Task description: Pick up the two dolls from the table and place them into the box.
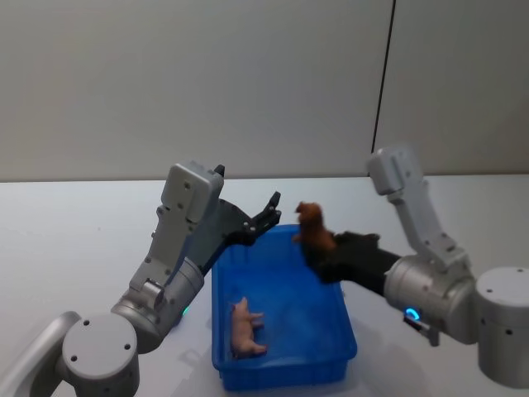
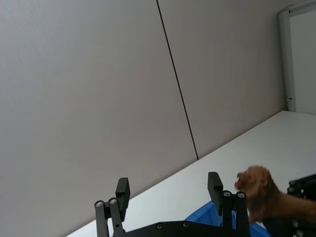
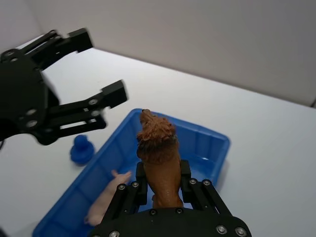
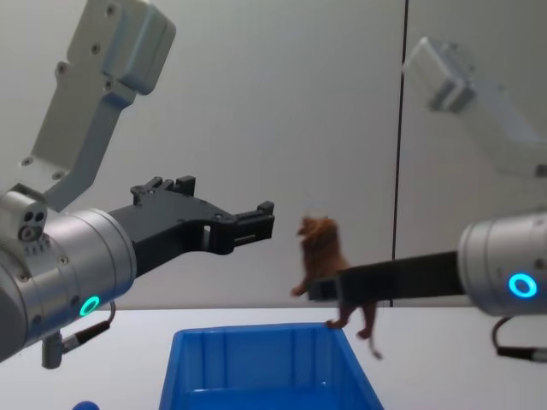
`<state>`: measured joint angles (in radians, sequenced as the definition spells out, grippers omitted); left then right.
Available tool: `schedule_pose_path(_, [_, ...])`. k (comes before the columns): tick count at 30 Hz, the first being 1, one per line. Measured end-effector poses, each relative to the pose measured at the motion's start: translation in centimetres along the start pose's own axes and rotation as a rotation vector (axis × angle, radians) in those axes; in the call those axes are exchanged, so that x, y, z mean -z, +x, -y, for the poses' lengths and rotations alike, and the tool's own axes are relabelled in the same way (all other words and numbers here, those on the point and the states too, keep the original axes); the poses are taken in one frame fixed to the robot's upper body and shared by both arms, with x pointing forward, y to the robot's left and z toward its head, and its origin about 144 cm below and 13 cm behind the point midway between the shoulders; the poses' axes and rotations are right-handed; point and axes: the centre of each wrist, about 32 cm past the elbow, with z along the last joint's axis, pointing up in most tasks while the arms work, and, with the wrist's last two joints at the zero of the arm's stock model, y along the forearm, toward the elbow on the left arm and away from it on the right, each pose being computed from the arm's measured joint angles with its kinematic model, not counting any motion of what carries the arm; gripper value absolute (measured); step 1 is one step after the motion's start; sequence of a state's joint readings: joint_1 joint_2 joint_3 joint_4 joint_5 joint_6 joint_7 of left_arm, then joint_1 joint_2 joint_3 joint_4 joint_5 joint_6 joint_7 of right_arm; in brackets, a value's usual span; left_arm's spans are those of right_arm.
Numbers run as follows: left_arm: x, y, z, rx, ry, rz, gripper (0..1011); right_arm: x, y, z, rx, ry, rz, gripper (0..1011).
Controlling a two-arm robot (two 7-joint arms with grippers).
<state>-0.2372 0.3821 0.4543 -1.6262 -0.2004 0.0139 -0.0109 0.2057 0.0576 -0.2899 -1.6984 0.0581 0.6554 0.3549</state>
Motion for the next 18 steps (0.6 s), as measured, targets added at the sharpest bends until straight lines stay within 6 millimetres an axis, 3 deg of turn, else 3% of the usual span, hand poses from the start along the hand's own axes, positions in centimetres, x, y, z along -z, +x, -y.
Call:
schedule_pose_path(5, [0.0, 0.0, 0.0, 0.000, 0.000, 0.000, 1001, -0.1, -0.4, -0.6, -0.067, -0.028, -0.017, 397])
schedule_pose_path(15, [0.0, 0.0, 0.0, 0.000, 0.000, 0.000, 1001, -0.2, -0.9, -1.3, -0.150, -0.063, -0.040, 735])
schedule_pose_path(18, [0.0, 0.0, 0.0, 0.000, 0.000, 0.000, 1001, -0.2, -1.0, -1.4, -0.166, -0.070, -0.045, 791])
